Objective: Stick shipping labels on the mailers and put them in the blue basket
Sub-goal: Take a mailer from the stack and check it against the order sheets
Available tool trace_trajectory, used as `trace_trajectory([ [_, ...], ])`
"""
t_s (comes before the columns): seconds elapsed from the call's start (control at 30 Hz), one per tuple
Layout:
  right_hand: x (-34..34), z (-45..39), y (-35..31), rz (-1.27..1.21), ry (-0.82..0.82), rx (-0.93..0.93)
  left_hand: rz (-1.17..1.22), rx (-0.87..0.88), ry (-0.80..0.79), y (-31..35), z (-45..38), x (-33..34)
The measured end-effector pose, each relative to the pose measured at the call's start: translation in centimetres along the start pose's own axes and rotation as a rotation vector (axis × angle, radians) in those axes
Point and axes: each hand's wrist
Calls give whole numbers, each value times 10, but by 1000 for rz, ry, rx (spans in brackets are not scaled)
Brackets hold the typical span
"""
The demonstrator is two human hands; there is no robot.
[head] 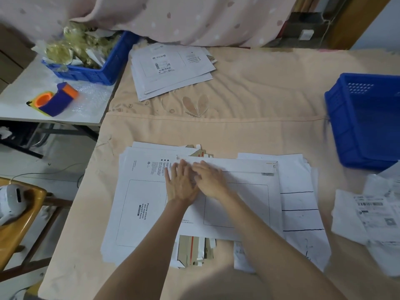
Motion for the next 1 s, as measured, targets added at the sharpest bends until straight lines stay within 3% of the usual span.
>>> trace_trajectory([
  [0.07,-13,10,13,-247,402,78,62,-57,189,20,-4,-12],
  [0.13,-20,31,34,-108,865,207,240,62,347,49,-4,-18],
  [0.17,-22,44,48,-2,967,274,293,206,358,67,-1,-19],
  [0.2,-24,57,60,68,968,328,284,362,295,87,4,-18],
  [0.27,-21,78,80,92,787,384,116,564,72,122,18,-12],
  [0.37,-14,94,103,87,508,415,-151,577,-87,142,23,8],
  [0.57,-15,103,107,230,250,439,-295,580,-130,142,15,18],
  [0.73,-36,101,97,187,331,472,-293,611,-187,142,13,11],
  [0.9,-45,106,92,101,111,490,-277,614,-225,146,9,4],
  [1.0,-59,111,91,-168,366,443,-72,529,-104,160,15,-8],
])
Point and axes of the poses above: each hand's wrist, its own z-axis away from the middle knuckle, its own x-axis out of the palm, y = z × x, and after that the axes turned 6 degrees about -x, right-handed
